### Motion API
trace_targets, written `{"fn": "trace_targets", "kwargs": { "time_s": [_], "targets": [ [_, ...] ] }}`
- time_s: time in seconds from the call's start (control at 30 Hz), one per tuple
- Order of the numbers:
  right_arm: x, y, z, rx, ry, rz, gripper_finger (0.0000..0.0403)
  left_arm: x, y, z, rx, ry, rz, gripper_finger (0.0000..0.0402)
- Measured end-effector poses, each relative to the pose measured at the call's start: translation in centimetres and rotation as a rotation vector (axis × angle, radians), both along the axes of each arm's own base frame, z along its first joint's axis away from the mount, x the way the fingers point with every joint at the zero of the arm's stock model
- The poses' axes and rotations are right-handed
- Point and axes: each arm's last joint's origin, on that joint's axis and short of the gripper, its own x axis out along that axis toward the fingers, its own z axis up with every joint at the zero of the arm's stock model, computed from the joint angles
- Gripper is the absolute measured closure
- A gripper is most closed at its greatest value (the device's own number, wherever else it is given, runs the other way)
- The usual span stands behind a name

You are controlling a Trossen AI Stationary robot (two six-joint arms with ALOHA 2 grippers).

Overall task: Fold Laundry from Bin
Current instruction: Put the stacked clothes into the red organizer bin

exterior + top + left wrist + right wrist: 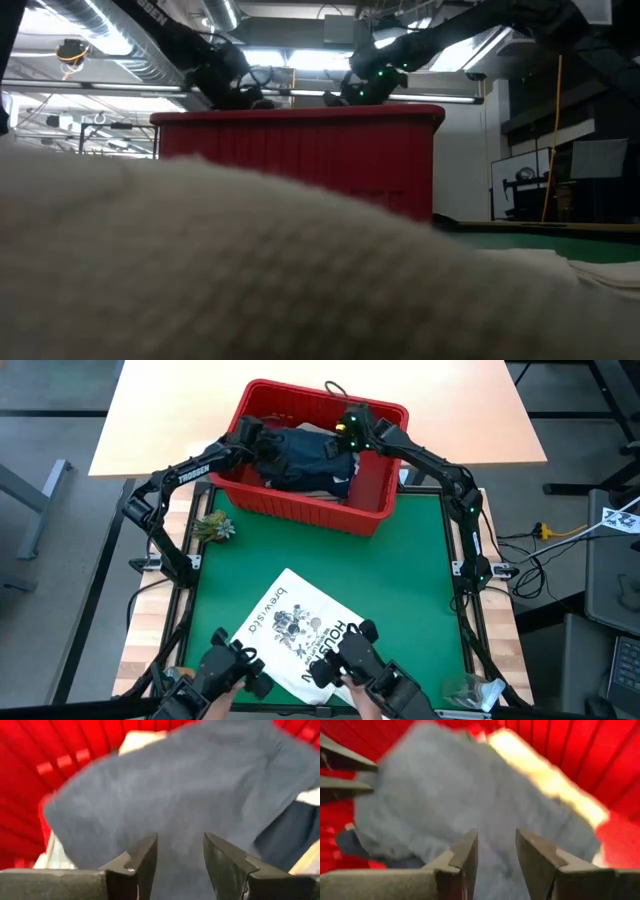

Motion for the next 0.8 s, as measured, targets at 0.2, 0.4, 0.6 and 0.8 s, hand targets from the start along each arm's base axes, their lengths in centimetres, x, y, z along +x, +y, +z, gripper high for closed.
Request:
{"fn": "trace_targets", "kwargs": {
  "time_s": [0.2, 0.4, 0.6, 0.8],
  "targets": [
    [0.6, -0.7, 1.0, -0.129, -0.08, -0.025, 0.0272, 0.5, 0.5, 1.5, 0.105, -0.074, -0.006, 0.0249],
    [0.5, -2.3, -1.5, -0.126, -0.018, -0.074, 0.0272, 0.6, 0.8, 1.4, 0.124, -0.07, 0.016, 0.0249],
    [0.1, -3.6, -3.9, -0.076, 0.039, -0.094, 0.0272, 1.0, 1.6, -1.5, 0.059, -0.017, 0.026, 0.0249],
    [0.2, -4.1, -5.7, -0.049, 0.076, -0.101, 0.0272, 1.2, 2.4, -3.3, 0.032, 0.004, 0.035, 0.0249]
  ]
}}
